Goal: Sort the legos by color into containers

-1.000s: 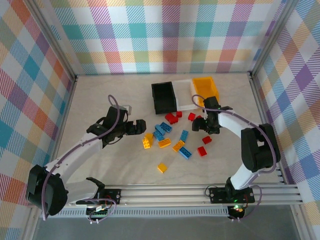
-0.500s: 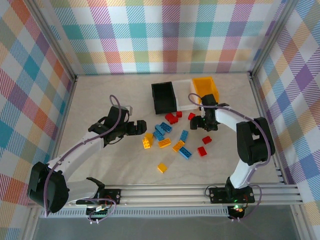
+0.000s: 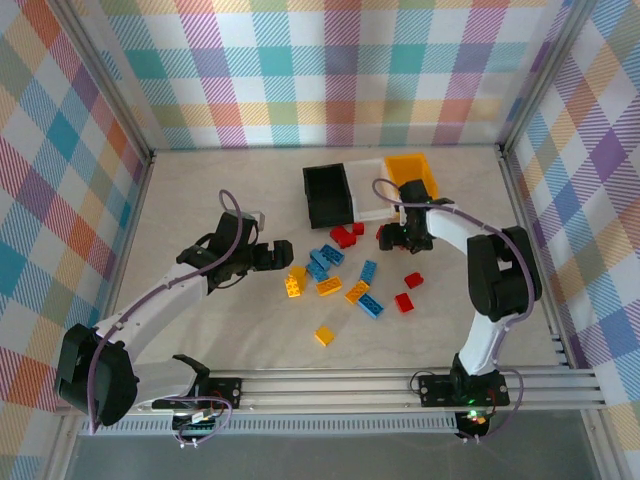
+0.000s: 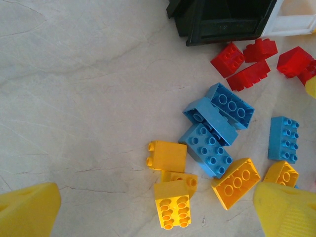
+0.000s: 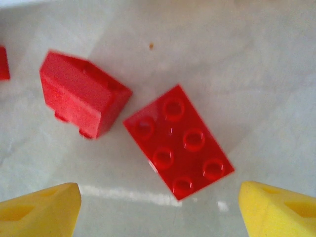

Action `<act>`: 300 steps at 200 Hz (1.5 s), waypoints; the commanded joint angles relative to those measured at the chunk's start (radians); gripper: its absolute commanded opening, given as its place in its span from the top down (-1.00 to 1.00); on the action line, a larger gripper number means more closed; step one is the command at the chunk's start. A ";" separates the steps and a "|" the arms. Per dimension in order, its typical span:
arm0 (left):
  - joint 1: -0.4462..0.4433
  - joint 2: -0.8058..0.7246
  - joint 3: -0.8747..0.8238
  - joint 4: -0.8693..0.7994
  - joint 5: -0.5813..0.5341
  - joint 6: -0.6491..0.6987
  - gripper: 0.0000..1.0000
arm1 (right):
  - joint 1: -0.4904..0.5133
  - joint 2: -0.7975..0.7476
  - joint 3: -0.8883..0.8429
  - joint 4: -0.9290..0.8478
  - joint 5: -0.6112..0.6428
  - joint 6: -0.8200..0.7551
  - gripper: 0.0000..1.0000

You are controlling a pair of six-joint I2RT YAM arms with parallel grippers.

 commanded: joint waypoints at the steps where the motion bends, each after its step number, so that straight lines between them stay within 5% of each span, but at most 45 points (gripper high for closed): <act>1: -0.009 -0.020 0.020 -0.024 -0.001 -0.011 -1.00 | 0.002 0.043 0.052 -0.005 0.036 -0.033 -0.66; 98: -0.005 -0.045 0.000 -0.043 -0.027 0.008 -1.00 | 0.013 0.050 0.064 -0.020 -0.083 -0.070 -0.42; 146: -0.004 -0.033 -0.003 -0.036 -0.014 0.005 -1.00 | 0.018 0.060 0.071 -0.044 -0.024 -0.065 -0.36; 300: 0.014 -0.038 -0.013 -0.042 -0.005 -0.001 -1.00 | 0.018 0.075 0.086 -0.051 0.040 -0.048 0.26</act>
